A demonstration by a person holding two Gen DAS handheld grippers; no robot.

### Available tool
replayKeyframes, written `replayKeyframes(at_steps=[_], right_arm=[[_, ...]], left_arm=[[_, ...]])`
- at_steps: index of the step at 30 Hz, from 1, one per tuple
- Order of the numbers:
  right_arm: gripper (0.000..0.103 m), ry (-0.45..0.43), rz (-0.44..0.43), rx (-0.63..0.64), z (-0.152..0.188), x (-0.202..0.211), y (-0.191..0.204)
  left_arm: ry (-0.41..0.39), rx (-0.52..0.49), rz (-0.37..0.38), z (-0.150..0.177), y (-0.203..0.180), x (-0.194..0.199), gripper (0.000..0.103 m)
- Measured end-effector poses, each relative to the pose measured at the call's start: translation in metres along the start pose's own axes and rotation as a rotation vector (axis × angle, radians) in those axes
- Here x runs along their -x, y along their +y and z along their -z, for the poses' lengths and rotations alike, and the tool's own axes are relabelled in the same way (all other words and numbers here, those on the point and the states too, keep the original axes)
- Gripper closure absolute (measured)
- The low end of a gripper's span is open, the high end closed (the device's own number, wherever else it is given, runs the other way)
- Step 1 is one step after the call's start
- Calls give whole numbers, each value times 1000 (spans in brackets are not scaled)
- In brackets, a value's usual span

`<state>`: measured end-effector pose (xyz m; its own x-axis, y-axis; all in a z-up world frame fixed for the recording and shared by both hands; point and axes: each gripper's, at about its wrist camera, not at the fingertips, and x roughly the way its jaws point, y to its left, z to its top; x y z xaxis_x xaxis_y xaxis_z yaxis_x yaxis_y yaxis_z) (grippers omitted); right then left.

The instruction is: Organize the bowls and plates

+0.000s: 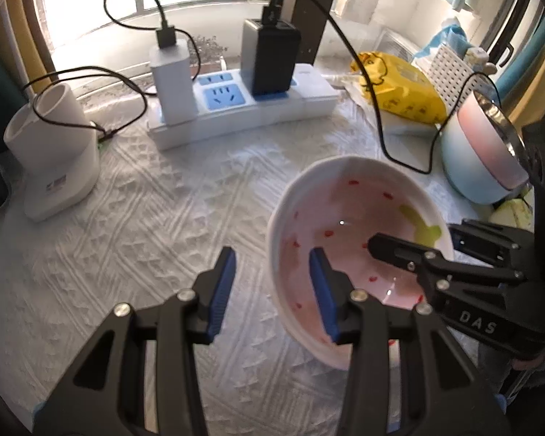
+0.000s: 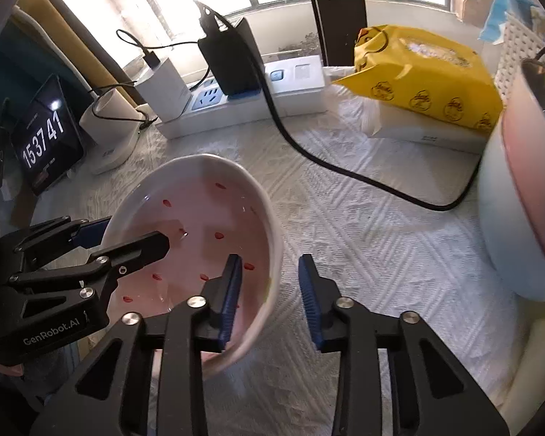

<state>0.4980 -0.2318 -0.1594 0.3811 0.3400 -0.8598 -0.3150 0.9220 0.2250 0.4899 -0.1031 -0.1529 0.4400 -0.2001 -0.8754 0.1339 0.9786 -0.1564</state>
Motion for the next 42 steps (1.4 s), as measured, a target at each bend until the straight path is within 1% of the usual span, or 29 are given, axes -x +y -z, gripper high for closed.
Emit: replayKeyframes(at_steps=[1, 3, 5, 9, 11, 16, 21, 24, 31, 42], right_arm=[[75, 7, -2, 1, 0, -2, 0], [85, 7, -6, 7, 0, -5, 1], [87, -2, -9, 17, 0, -5, 2], [88, -9, -10, 23, -1, -6, 4], [89, -11, -11, 25, -2, -7, 4], [89, -8, -13, 12, -5, -7, 2], [89, -43, 3, 19, -12, 3, 3], [89, -70, 13, 32, -17, 11, 7], [88, -117, 30, 45, -24, 34, 14], [88, -174, 25, 36, -14, 63, 28]], left_arm=[[4, -8, 1, 1, -2, -2, 60], [13, -17, -1, 1, -4, -6, 66], [9, -16, 0, 0, -4, -5, 72], [-1, -38, 5, -3, -8, -8, 78], [-8, -55, -4, -3, -11, -8, 79], [-24, -54, 7, -4, -10, -6, 81], [-60, -76, 8, -3, -13, 3, 81], [-91, -91, -7, -3, -13, 14, 81], [-141, -94, 4, -6, -15, 37, 81], [-193, -84, 3, 2, -18, 76, 81]])
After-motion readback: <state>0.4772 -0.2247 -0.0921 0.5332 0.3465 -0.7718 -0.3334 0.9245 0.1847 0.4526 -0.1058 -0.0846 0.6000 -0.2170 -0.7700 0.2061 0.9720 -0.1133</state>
